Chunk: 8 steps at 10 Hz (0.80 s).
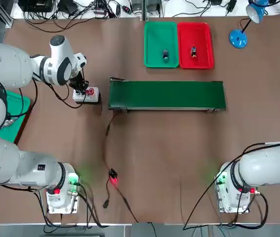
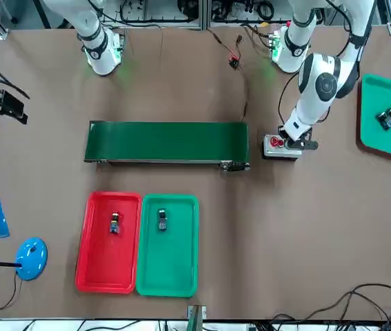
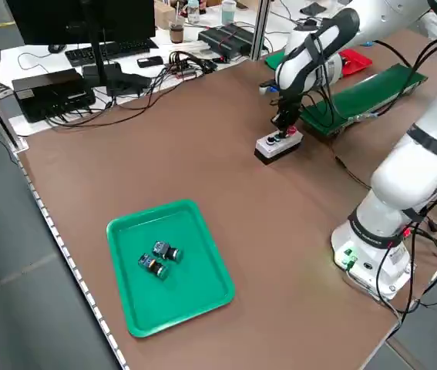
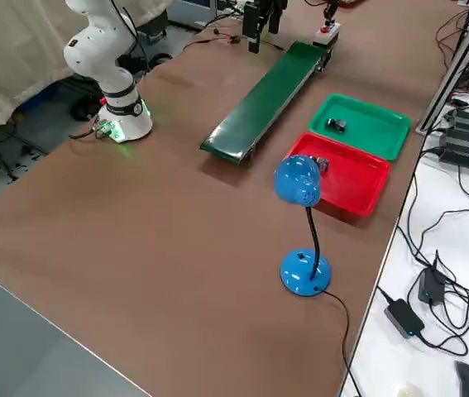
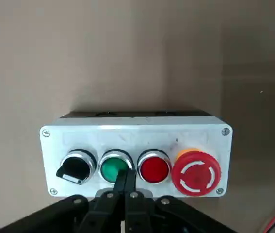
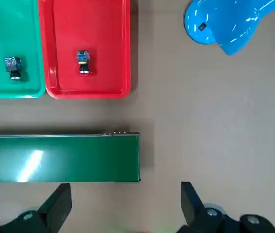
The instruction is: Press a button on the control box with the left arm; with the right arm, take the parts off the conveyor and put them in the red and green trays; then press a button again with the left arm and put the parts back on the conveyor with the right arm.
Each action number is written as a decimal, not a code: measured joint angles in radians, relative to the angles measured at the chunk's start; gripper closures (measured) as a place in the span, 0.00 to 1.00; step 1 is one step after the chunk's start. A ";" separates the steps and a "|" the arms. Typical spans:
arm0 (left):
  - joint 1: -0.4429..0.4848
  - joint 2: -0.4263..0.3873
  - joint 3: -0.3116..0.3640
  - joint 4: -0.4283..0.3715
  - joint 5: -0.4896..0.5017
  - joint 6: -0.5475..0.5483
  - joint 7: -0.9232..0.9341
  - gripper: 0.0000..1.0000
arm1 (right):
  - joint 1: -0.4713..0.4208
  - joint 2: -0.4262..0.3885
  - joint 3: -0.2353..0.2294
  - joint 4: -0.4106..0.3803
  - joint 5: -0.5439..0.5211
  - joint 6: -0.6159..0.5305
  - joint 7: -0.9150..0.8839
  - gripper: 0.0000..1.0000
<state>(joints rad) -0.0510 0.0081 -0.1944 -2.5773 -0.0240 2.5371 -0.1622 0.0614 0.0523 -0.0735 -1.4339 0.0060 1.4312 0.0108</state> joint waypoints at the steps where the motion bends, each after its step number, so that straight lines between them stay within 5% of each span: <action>1: 0.000 0.000 0.000 0.000 0.000 0.000 0.000 0.99 | 0.000 0.000 0.000 0.000 0.000 0.000 0.000 0.01; 8: 0.006 0.000 0.001 0.000 0.000 0.009 0.000 0.99 | 0.000 0.000 0.000 0.000 0.000 0.000 0.000 0.01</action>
<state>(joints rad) -0.0455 0.0078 -0.1937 -2.5773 -0.0240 2.5462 -0.1626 0.0614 0.0523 -0.0736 -1.4339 0.0060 1.4312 0.0108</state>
